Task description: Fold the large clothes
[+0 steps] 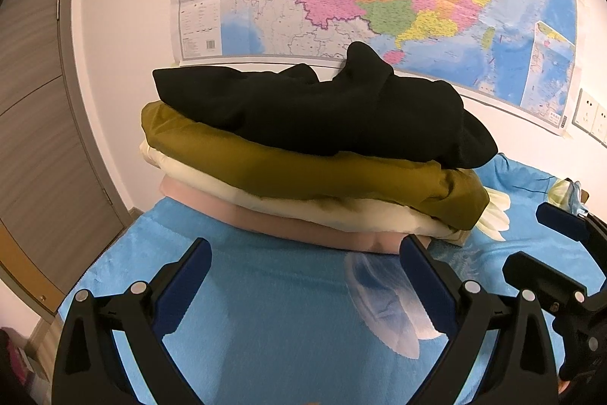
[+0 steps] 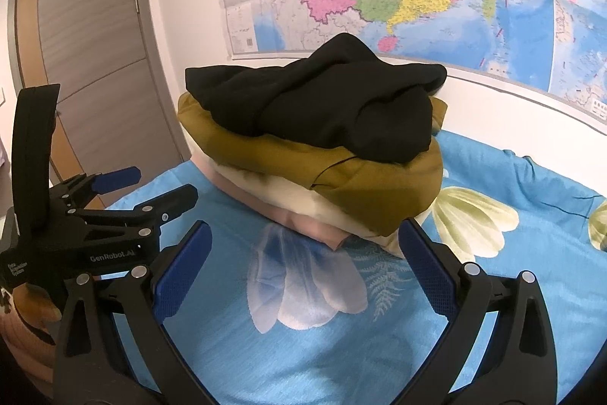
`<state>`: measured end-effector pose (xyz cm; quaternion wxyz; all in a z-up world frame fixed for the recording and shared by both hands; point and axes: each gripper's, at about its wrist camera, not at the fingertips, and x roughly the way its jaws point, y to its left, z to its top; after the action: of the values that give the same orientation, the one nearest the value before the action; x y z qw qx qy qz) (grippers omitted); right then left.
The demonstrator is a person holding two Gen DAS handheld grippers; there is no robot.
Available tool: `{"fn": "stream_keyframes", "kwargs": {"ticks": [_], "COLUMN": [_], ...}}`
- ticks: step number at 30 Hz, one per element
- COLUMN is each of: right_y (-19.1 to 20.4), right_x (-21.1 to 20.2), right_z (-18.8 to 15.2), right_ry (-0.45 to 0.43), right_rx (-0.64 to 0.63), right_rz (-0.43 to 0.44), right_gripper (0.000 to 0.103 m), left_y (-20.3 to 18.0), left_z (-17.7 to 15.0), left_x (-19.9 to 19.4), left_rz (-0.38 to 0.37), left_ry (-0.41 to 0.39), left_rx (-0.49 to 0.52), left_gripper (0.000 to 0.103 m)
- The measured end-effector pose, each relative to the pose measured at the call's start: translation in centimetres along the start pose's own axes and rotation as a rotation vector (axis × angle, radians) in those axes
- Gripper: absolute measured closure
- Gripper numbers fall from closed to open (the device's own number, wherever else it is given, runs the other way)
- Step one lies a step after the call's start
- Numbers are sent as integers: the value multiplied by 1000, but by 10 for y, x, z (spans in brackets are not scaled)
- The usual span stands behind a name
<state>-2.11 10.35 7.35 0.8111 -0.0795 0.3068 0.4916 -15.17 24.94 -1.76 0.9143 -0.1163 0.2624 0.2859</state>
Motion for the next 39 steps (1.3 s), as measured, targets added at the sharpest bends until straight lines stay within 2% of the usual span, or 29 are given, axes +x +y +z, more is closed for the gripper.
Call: {"fn": "stream_keyframes", "kwargs": {"ticks": [39], "right_y": [3], "right_x": [-12], "right_z": [-4], "right_ry": [-11], "right_rx": [-3], "right_rz": [-23], "right_gripper": [6], "left_y": [-8], "left_z": [-9], "left_x": [-1], "left_rz": [-18], "left_ry": [27], "left_rx": [15], "left_gripper": [7]}}
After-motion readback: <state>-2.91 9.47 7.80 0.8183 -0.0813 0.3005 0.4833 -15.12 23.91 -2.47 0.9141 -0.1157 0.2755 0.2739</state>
